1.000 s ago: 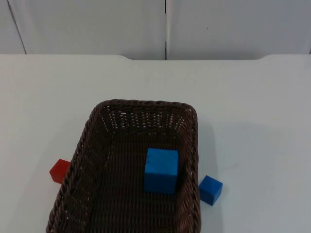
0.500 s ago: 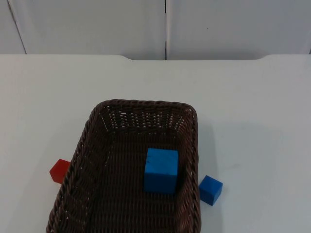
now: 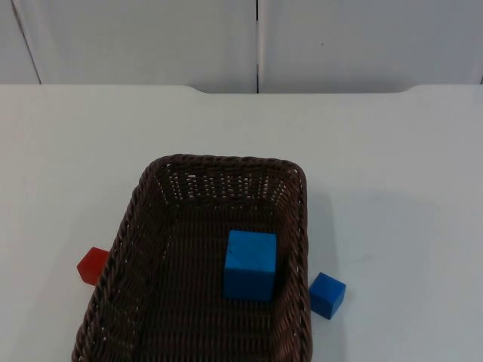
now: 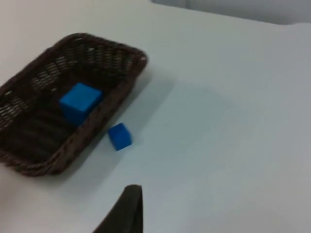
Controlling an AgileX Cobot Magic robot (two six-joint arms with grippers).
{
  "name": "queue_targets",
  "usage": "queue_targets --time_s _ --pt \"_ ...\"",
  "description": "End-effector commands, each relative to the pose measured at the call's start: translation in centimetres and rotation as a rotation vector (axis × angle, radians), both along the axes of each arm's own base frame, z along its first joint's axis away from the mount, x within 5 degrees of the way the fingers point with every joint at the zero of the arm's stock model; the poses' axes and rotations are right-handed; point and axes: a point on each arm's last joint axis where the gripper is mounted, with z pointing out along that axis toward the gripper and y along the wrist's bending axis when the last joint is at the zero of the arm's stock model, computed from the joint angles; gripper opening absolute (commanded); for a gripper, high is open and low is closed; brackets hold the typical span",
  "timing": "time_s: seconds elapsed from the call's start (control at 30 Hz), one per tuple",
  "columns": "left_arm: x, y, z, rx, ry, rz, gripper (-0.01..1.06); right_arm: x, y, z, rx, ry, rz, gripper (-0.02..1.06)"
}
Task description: Pick up the basket with the left hand and place the largest block into the basket with the right hand.
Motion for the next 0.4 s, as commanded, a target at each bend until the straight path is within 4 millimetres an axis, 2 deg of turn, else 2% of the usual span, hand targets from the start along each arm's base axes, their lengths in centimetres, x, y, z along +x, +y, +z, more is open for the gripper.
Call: queue_targets --time_s 0.0,0.37 --pt "-0.03 -0.02 -0.02 -0.002 -0.008 0.001 1.05 0.01 0.06 -0.11 -0.004 -0.007 -0.052 1.05" --pt "-0.03 -0.02 -0.02 -0.002 -0.008 0.001 1.05 -0.01 0.16 -0.11 -0.01 -0.008 -0.264 1.05"
